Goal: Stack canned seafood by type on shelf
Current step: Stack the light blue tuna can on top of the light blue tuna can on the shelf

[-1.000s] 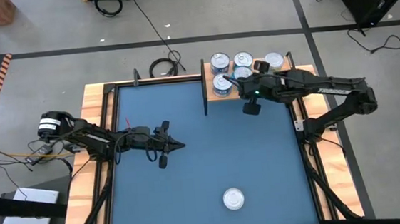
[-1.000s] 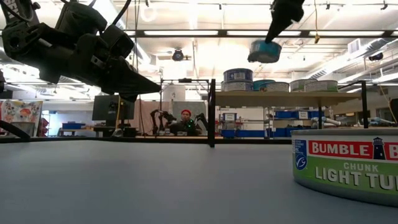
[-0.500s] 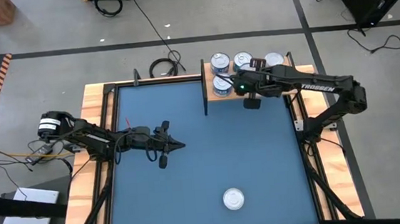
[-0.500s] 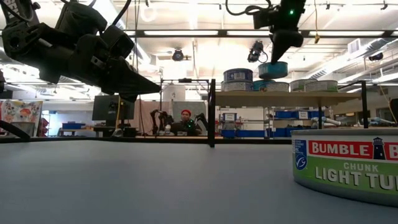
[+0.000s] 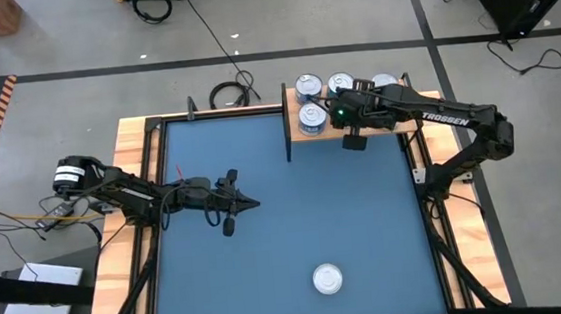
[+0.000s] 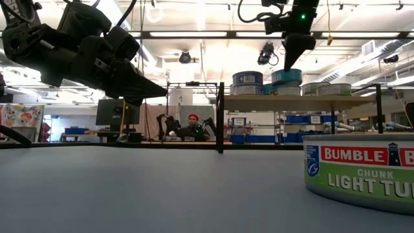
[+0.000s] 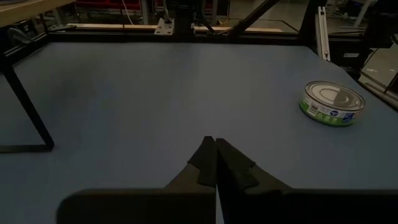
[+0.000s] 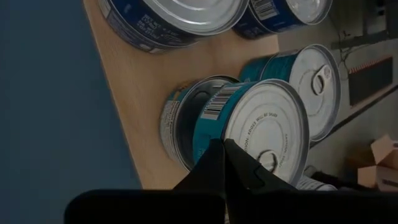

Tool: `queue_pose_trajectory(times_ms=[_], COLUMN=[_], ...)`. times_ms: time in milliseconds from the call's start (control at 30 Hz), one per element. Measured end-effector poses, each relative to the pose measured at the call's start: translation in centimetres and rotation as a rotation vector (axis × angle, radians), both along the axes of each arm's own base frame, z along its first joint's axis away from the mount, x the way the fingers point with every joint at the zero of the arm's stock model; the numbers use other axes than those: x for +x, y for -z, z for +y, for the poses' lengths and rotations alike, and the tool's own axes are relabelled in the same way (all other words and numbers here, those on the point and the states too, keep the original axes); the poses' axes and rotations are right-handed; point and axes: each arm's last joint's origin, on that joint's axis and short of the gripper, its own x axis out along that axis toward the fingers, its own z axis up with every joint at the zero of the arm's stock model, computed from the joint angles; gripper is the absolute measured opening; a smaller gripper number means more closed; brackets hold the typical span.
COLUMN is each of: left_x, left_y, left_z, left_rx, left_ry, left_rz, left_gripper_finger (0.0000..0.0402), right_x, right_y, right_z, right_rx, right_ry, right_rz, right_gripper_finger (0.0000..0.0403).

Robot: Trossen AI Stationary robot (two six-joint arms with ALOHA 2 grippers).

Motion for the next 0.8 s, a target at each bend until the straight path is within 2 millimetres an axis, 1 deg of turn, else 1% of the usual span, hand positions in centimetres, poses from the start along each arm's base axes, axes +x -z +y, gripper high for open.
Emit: queue_pose_trajectory(times_ms=[133,233,533,800], left_x=[0.0,0.0,0.0,0.0], left_y=[0.0,0.0,0.0,0.0], left_z=[0.0,0.0,0.0,0.0], left_rx=[0.0,0.0,-0.001,-0.001], left_ry=[0.0,0.0,0.0,0.0], left_rz=[0.0,0.0,0.0,0.0], left_gripper_finger=[0.0001,0.0001,0.0001,0.0001], right_x=[0.0,0.2,-0.2,-0.2], right_y=[0.0,0.0,0.0,0.0], right_z=[-0.1,-0.2,-1.0,-1.2], right_rx=[0.001,0.03,0.045,0.085], right_ry=[-0.013,-0.029,-0.019,-0.026], right_rz=[0.004,-0.029,-0.024,-0.041], right_gripper_finger=[0.0,0.0,0.0,0.0])
